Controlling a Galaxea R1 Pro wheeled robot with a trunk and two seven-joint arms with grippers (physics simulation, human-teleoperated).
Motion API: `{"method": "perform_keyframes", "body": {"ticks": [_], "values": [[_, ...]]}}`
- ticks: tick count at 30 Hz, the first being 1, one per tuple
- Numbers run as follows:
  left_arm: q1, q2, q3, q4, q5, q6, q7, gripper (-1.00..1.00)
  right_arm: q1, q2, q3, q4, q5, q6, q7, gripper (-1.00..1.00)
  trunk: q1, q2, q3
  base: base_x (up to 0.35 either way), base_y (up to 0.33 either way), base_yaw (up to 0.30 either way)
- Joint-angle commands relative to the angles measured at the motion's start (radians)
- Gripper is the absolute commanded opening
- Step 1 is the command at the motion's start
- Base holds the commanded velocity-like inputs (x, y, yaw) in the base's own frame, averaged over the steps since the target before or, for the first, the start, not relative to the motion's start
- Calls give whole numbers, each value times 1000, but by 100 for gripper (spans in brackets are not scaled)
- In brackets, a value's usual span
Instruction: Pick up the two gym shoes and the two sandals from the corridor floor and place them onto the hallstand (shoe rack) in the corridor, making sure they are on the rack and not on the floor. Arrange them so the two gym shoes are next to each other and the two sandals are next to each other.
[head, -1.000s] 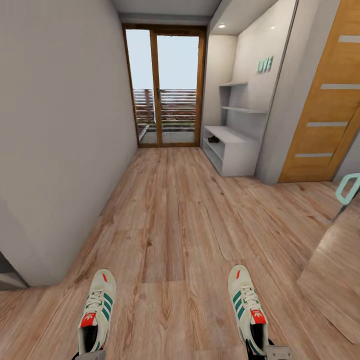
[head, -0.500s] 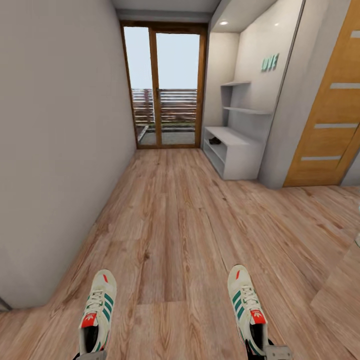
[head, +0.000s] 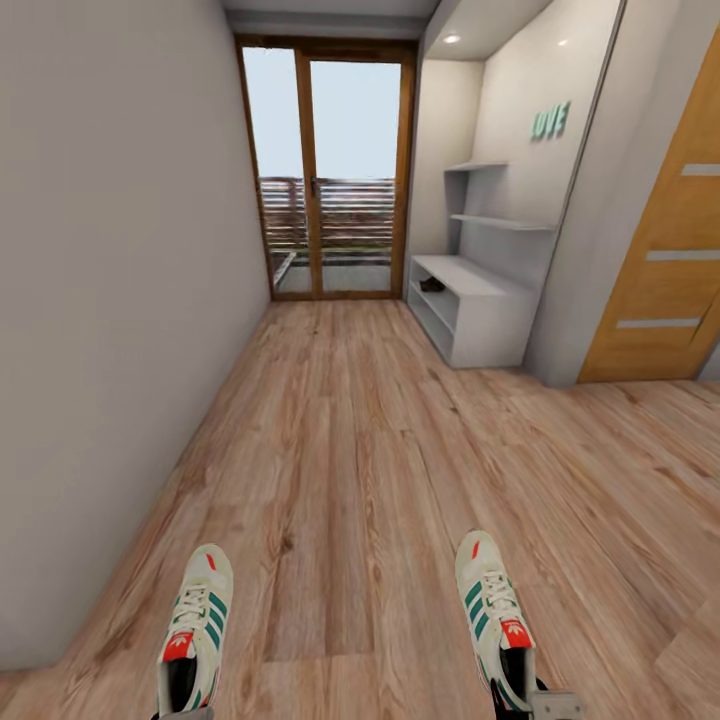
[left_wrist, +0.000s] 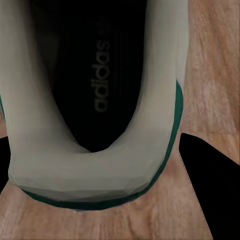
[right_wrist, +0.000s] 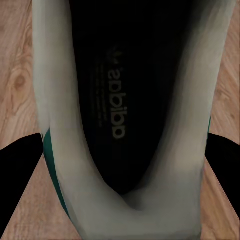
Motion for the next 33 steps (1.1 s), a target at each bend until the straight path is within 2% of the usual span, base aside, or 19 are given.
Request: {"method": "perform_keyframes", "body": {"ticks": [1, 33], "values": [[-1, -1, 4, 1, -3, -3, -2, -100, -1, 1, -6, 1, 10, -3, -1, -100, 0, 0, -1, 338, 0, 0], [-1, 2, 4, -1, -4, -3, -2, -100, -1, 0, -6, 1, 10, -3, -1, -100, 0, 0, -1, 338, 0, 0]]}}
